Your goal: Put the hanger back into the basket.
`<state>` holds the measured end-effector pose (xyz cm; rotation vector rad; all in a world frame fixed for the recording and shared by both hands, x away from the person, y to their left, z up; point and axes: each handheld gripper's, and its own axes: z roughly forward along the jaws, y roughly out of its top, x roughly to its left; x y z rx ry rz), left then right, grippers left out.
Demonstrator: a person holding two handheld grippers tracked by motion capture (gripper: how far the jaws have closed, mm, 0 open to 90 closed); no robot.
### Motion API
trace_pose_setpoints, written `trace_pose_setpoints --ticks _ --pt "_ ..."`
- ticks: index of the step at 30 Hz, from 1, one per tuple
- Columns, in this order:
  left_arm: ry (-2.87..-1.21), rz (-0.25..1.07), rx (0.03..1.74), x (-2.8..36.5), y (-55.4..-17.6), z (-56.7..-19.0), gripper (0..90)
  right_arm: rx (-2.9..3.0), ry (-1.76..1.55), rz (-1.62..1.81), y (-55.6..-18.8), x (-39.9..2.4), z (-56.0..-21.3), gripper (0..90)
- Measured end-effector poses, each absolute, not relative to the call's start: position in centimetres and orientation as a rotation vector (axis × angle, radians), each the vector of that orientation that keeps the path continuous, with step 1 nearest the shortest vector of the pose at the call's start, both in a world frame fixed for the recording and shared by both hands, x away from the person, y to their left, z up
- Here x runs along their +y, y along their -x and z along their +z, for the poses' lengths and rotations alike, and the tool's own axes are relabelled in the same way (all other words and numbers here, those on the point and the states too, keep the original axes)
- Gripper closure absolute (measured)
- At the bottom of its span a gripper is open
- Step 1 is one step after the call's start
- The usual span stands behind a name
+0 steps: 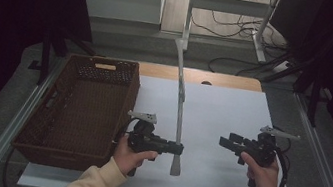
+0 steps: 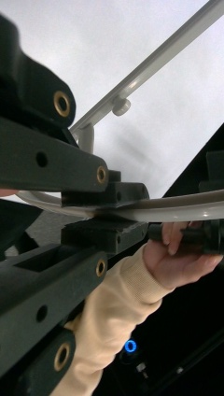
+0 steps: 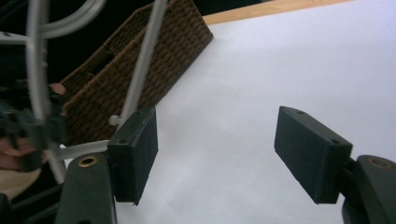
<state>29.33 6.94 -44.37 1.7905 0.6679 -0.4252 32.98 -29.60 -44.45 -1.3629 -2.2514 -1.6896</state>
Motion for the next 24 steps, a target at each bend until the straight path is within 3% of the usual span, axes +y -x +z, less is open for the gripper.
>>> trace_pose_setpoints --ticks 10,24 --pt "-1.823 -0.449 0.596 8.6 -28.1 -42.0 82.3 -2.252 1.394 -1.661 -33.2 -29.8 -44.9 30.6" --pt "-1.846 -0.347 0.615 14.3 -27.7 -38.4 82.3 -2.296 1.39 -1.64 -33.3 -29.6 -45.1 30.6"
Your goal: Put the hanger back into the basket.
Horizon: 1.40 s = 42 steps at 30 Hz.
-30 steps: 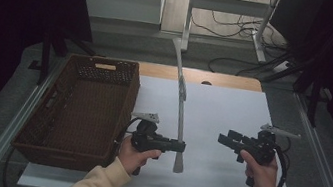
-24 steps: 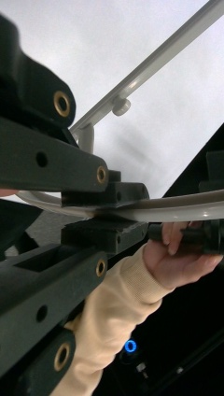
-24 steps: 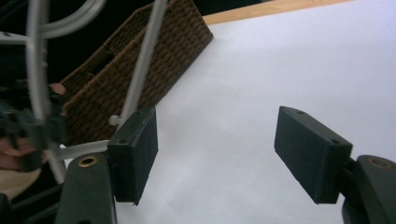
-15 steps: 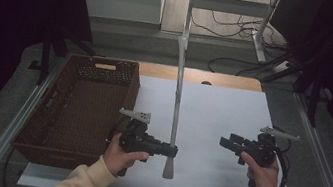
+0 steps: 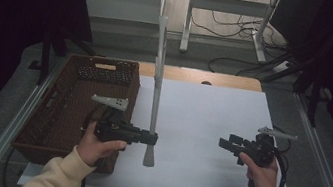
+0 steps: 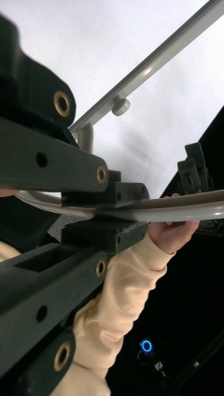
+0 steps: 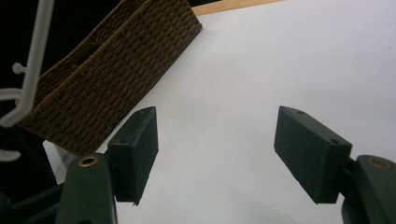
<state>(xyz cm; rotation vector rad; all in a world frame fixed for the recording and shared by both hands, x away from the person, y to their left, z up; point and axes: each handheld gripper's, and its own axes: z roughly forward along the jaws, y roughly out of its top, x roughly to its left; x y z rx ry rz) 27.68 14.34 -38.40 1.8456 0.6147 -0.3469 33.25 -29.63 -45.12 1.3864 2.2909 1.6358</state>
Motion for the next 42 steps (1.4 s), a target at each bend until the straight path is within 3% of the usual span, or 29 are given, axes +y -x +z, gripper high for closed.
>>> trace_pose_setpoints --ticks 20,42 --pt "-1.893 -0.317 0.606 21.8 -28.1 -35.9 82.3 2.303 -1.388 1.6 -33.4 -29.4 -45.4 30.6" --pt "-1.991 -0.267 0.741 28.5 -30.3 -38.2 82.3 2.298 -1.416 1.571 -33.7 -29.6 -45.9 30.6"
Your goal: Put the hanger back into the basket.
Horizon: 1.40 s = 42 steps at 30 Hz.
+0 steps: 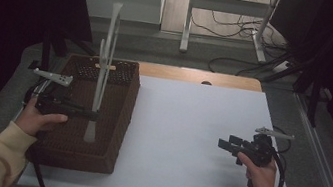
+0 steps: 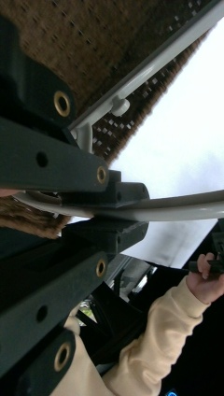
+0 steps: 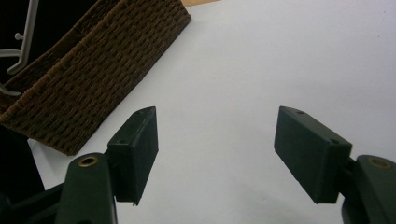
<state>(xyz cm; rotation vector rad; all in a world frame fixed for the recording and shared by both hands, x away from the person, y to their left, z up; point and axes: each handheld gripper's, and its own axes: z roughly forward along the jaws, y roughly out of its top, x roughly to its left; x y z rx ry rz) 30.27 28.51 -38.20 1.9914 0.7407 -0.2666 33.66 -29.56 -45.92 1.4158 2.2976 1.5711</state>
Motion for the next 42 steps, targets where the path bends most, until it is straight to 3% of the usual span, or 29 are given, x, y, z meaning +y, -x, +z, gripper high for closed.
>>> trace_pose_setpoints --ticks 18,42 --pt "-2.046 -0.282 0.79 31.6 -30.1 -40.4 82.3 2.307 -1.418 1.557 -33.7 -29.5 -46.1 30.6" --pt "-2.274 -0.352 0.786 34.4 -29.1 -44.1 82.3 2.31 -1.425 1.541 -33.9 -29.5 -46.4 30.5"
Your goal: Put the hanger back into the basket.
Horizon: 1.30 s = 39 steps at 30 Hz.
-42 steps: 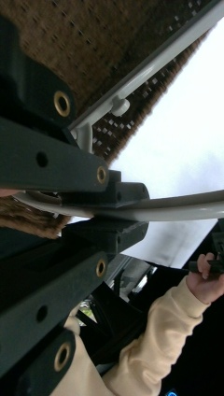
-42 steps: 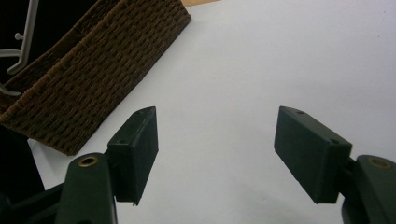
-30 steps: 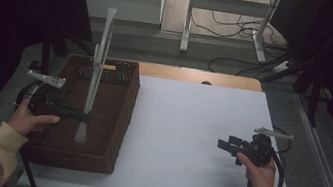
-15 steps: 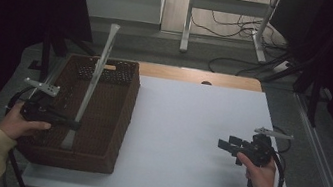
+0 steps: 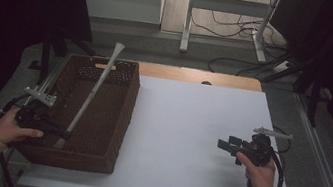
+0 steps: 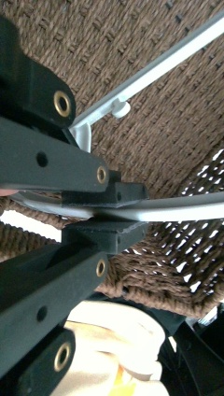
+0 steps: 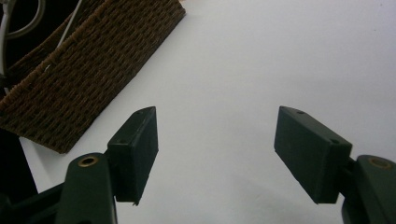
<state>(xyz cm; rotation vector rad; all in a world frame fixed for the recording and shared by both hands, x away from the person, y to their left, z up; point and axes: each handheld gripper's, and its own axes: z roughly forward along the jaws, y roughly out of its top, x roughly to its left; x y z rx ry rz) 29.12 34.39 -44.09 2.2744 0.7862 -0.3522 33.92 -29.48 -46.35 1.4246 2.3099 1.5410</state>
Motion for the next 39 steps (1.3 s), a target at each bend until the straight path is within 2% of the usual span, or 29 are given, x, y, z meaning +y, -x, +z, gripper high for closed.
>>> trace_pose_setpoints --ticks 4,8,9,10,11,18,21,23,32,39 --pt "-2.323 -0.37 0.777 34.2 -29.2 -44.6 82.1 2.31 -1.433 1.539 -33.9 -29.6 -46.4 30.5" --pt "-2.332 -0.336 0.84 34.3 -29.4 -44.8 81.0 2.307 -1.434 1.541 -34.0 -29.6 -46.4 30.4" --pt "-2.313 -0.328 0.865 34.5 -29.4 -44.8 71.0 2.309 -1.433 1.54 -33.9 -29.6 -46.4 30.4" --pt "-2.3 -0.312 0.88 34.7 -29.5 -44.7 71.0 2.309 -1.433 1.54 -33.9 -29.6 -46.4 30.4" --pt "-2.293 -0.278 0.887 34.9 -29.5 -44.6 62.7 2.31 -1.432 1.541 -33.9 -29.5 -46.4 30.4" --pt "-2.338 -0.256 0.936 34.2 -29.5 -44.8 50.7 2.306 -1.433 1.542 -33.9 -29.6 -46.3 30.3" --pt "-2.313 -0.225 0.94 34.3 -29.4 -44.5 48.1 2.305 -1.432 1.542 -33.9 -29.6 -46.3 30.3" --pt "-2.289 -0.187 0.945 34.3 -29.3 -44.2 42.0 2.306 -1.43 1.542 -33.9 -29.6 -46.3 30.3" --pt "-2.155 -0.031 0.923 32.0 -28.4 -42.4 31.3 2.307 -1.395 1.525 -34.1 -29.6 -46.1 28.6" --pt "-2.079 0.04 0.888 29.6 -27.5 -41.2 29.1 2.333 -1.347 1.481 -34.0 -29.6 -45.9 26.2"
